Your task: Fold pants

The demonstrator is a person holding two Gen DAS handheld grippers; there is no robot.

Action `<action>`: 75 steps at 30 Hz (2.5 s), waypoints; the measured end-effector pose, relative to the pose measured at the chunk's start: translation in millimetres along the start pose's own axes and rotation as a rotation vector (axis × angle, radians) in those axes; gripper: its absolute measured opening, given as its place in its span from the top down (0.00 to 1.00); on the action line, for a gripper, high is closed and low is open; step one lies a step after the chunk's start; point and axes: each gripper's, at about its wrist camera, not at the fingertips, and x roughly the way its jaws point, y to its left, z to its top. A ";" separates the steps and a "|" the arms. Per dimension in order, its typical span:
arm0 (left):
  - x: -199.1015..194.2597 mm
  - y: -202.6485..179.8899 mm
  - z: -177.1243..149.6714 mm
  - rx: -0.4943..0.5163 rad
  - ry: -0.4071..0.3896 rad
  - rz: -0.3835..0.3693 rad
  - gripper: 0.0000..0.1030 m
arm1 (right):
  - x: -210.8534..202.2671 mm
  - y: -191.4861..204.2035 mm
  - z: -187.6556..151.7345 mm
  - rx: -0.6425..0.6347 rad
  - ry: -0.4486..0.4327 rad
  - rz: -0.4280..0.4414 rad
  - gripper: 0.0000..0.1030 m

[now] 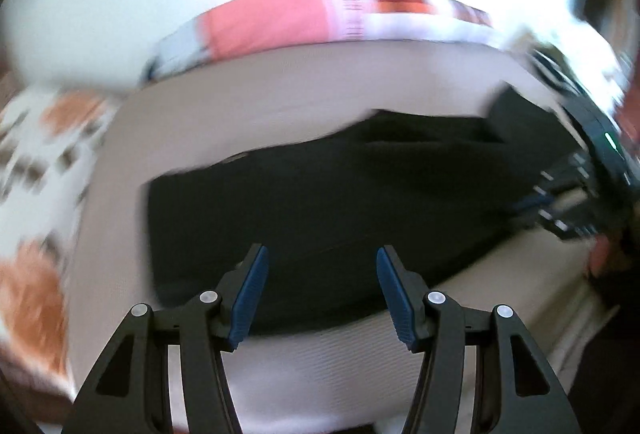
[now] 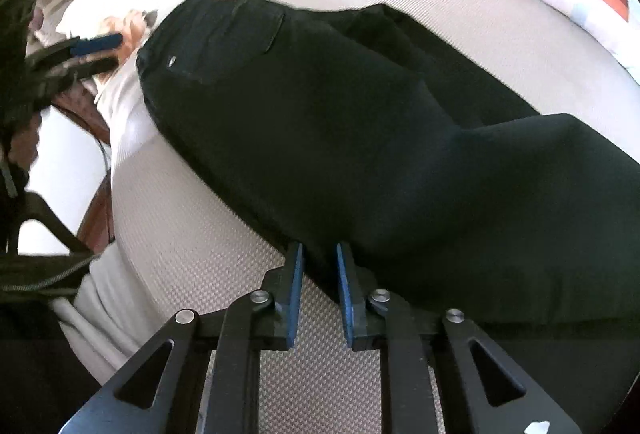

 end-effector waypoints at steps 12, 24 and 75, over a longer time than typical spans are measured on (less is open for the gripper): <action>88.2 -110.4 19.6 0.241 0.080 -0.200 0.44 | -39.4 -57.3 -4.3 0.245 -0.121 0.019 0.81; 113.3 -165.2 19.7 0.315 0.092 -0.239 0.44 | -61.3 -161.6 -81.7 0.723 -0.190 0.107 0.76; 141.4 -175.7 40.1 0.121 0.145 -0.296 0.92 | -101.3 -345.4 -149.6 1.154 -0.518 -0.019 0.75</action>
